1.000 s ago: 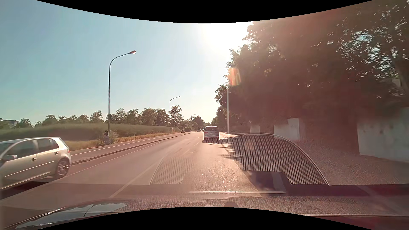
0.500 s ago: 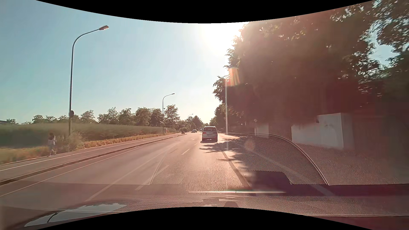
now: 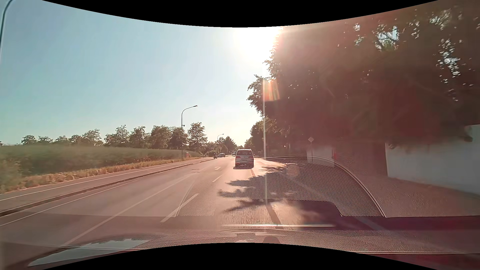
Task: Follow the waypoints while adhering to traffic rules and regulations
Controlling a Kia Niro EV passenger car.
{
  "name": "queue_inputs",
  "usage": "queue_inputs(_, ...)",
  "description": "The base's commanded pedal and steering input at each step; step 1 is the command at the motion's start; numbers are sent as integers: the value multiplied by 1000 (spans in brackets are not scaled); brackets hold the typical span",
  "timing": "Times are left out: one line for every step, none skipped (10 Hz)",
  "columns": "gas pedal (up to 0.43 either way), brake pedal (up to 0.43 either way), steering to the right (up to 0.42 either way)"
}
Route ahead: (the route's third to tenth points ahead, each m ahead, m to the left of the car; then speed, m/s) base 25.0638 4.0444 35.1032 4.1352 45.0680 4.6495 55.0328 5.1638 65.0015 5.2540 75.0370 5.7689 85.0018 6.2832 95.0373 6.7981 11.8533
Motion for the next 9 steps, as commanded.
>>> queue_inputs(169, 6, -4)
queue_inputs(169, 6, -7)
queue_inputs(169, 6, -8)
queue_inputs(169, 6, -9)
queue_inputs(169, 6, -11)
queue_inputs(169, 6, -12)
queue_inputs(169, 6, -12)
queue_inputs(169, 6, -12)
queue_inputs(169, 6, -11)
